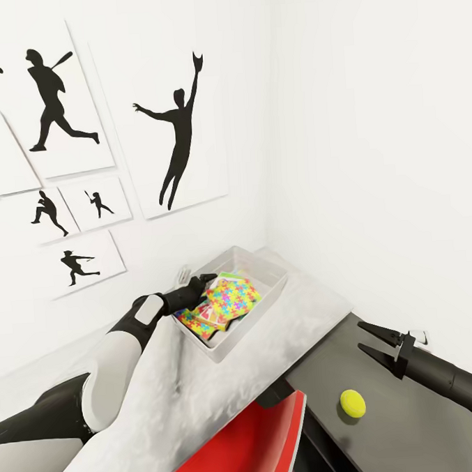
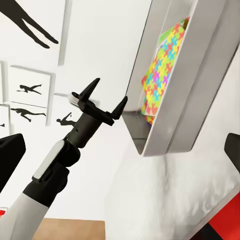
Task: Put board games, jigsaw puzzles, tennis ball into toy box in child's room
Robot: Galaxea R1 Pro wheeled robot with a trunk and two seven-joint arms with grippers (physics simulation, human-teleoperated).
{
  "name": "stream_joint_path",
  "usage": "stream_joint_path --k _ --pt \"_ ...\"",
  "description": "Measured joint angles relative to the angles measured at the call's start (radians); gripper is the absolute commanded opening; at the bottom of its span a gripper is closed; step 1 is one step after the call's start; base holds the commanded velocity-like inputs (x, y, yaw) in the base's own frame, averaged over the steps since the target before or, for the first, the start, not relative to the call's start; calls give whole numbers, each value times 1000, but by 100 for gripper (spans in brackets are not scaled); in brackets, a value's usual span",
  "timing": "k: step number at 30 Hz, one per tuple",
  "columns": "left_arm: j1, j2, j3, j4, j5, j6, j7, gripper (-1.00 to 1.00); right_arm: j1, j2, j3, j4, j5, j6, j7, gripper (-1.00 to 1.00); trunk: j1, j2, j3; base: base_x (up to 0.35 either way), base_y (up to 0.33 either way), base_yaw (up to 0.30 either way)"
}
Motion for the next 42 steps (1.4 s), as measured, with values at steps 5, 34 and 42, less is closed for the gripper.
stream_joint_path --k 5,34,42 --pt "0 0 2 -1 1 3 0 100 0 0 0 0 0 0 0 100 0 0 0 0 0 0" --pt "58 97 -75 -5 -39 19 -739 100 0 0 -3 -1 0 0 3 100 0 0 0 0 0 0" --pt "80 150 -249 -17 -42 19 -976 100 0 -1 -3 -2 0 0 6 100 0 0 0 0 0 0"
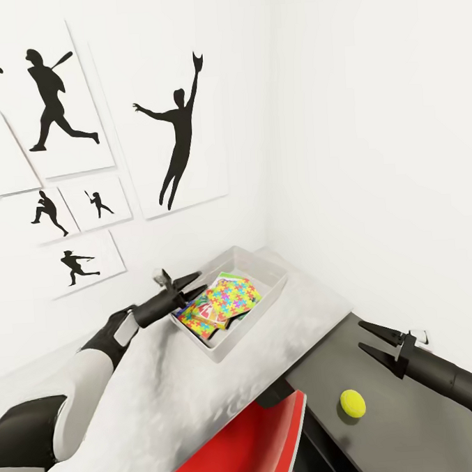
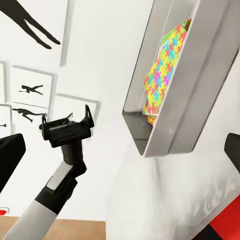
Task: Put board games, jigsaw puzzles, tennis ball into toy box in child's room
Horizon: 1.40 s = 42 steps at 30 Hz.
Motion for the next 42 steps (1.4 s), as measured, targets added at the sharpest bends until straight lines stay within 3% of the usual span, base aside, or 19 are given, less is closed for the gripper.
stream_joint_path --k 6,9,13,18,25,38,42 --pt "19 15 -125 -101 -5 30 -142 100 0 -1 0 0 0 0 0 100 0 0 0 0 0 -8" --pt "30 16 -139 -131 -6 31 -154 100 0 -1 1 0 0 0 1 100 0 0 2 0 0 -115" --pt "43 26 -144 -182 -9 36 -158 100 0 0 2 0 0 0 1 100 0 0 6 0 0 -169" --pt "48 93 -146 -238 -5 51 -161 100 0 0 2 0 0 0 1 100 0 0 13 0 0 -181" --pt "49 167 -146 -301 -5 91 -161 100 0 -1 0 0 1 0 2 100 0 0 23 0 0 -180" --pt "49 187 -147 -331 -6 114 -160 100 0 0 4 0 1 0 -1 100 0 0 41 0 0 -178" --pt "49 215 -147 -347 -5 117 -162 100 0 3 8 0 1 0 -6 100 0 0 45 -37 0 -119"
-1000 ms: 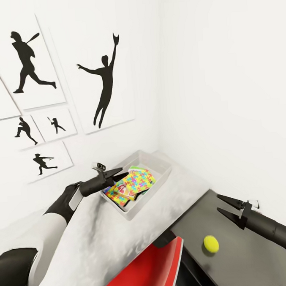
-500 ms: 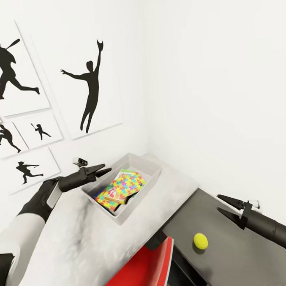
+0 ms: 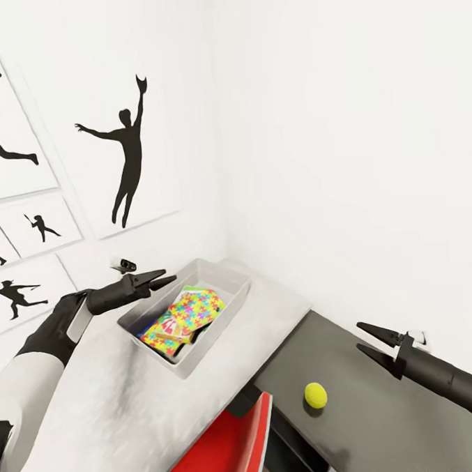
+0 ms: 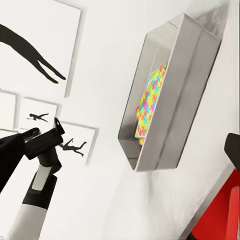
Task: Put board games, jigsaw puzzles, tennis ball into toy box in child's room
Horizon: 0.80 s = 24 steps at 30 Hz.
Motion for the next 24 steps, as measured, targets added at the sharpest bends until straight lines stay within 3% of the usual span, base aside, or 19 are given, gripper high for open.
stream_joint_path --k 6,13,24 --pt "0 18 0 -24 -1 34 0 100 0 2 2 0 0 0 -3 100 0 0 2 -129 55 -23" --pt "5 21 0 -38 -1 41 0 100 0 2 39 0 2 0 -4 100 0 0 8 -20 19 5" --pt "8 21 0 -40 -1 41 1 100 0 2 35 0 3 0 -3 100 0 0 13 0 0 10"
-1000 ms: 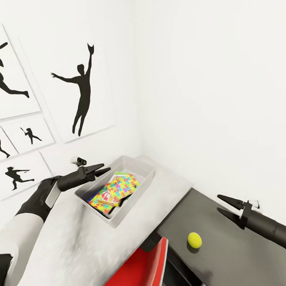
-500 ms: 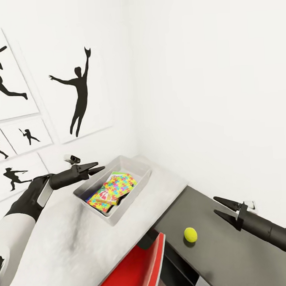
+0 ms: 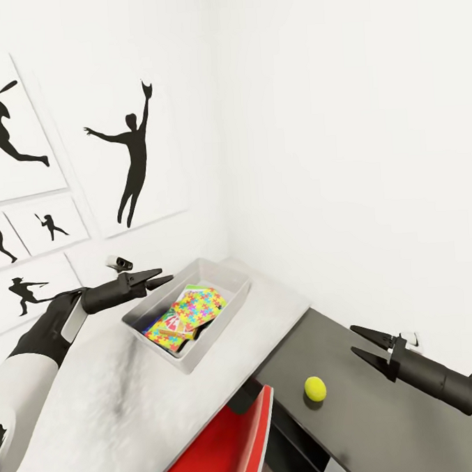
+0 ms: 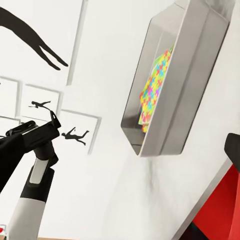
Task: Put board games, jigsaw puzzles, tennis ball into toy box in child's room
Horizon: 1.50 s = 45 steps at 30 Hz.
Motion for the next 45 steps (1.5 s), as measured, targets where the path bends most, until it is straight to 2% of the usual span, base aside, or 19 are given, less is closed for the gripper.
stream_joint_path --k 10,41,45 --pt "0 0 0 0 -1 1 0 100 0 0 1 0 0 0 0 100 0 0 3 0 0 0" --pt "8 3 1 -9 -1 1 0 100 0 0 -3 0 0 0 1 100 0 0 50 0 0 23" --pt "16 21 0 -9 0 -2 0 100 0 0 -2 0 0 0 -1 100 0 0 50 0 0 3"
